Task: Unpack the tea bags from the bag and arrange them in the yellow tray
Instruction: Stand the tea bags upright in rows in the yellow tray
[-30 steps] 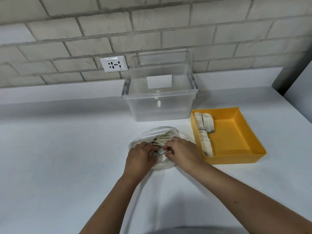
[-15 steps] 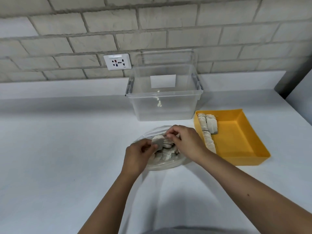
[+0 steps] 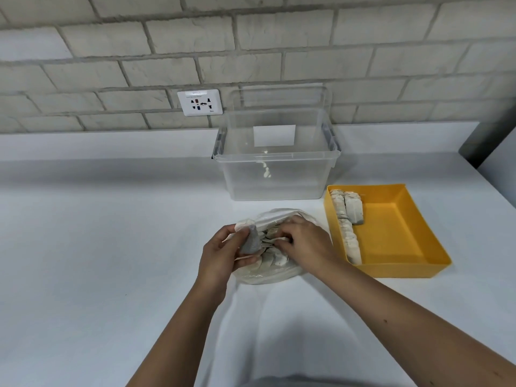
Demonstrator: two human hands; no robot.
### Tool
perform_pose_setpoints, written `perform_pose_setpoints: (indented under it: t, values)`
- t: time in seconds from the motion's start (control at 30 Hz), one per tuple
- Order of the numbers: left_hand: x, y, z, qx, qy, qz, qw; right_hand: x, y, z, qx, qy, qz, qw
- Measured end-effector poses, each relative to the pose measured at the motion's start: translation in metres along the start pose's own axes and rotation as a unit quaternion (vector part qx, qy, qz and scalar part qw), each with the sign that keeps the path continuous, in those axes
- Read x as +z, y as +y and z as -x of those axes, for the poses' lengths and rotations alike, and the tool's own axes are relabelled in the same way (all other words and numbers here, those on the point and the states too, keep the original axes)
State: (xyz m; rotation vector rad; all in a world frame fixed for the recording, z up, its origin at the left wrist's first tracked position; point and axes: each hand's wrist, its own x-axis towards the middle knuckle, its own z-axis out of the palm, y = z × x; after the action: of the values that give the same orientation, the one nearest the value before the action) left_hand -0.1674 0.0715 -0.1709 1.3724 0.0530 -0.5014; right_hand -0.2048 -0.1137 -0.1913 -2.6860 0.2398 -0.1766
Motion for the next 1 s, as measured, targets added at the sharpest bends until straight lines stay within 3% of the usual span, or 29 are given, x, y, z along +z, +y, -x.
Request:
perform_pose_setpoints:
  t: [0.07,0.13,0.23,0.37,0.43,0.5,0.57,0.7,0.8,1.0]
  values:
    - [0.0,0.005,0.002,0.017,0.017,0.004,1.0,-0.006,0.004,0.004,0.033,0.036,-0.093,0.994]
    - [-0.002,0.008,0.003,0.062,0.035,-0.064,0.995,-0.01,0.007,0.009,0.061,0.063,-0.175,0.981]
    - [-0.003,0.011,0.005,0.113,0.025,-0.154,0.981,-0.02,0.003,0.017,0.119,0.022,-0.316,0.941]
    - [0.005,0.006,0.002,0.131,0.069,-0.246,0.958,-0.034,-0.007,0.022,0.219,-0.049,-0.611,0.759]
    - [0.013,0.004,0.004,0.094,0.07,-0.158,0.98,-0.033,-0.011,0.024,0.231,-0.088,-0.67,0.7]
    - [0.02,0.002,0.006,0.051,0.059,-0.081,0.994,-0.028,-0.016,0.026,0.237,-0.116,-0.698,0.666]
    - [0.024,0.001,0.008,0.02,0.043,-0.032,0.998,-0.022,-0.019,0.027,0.241,-0.126,-0.694,0.667]
    - [0.026,-0.001,0.006,-0.011,0.026,0.003,1.0,-0.014,-0.022,0.027,0.246,-0.103,-0.638,0.722]
    - [0.028,0.001,0.007,-0.012,0.018,0.011,1.0,-0.011,-0.022,0.026,0.245,-0.086,-0.619,0.741]
    - [0.027,-0.001,0.005,0.036,0.042,-0.074,0.996,-0.011,-0.026,0.026,0.228,-0.057,-0.575,0.783]
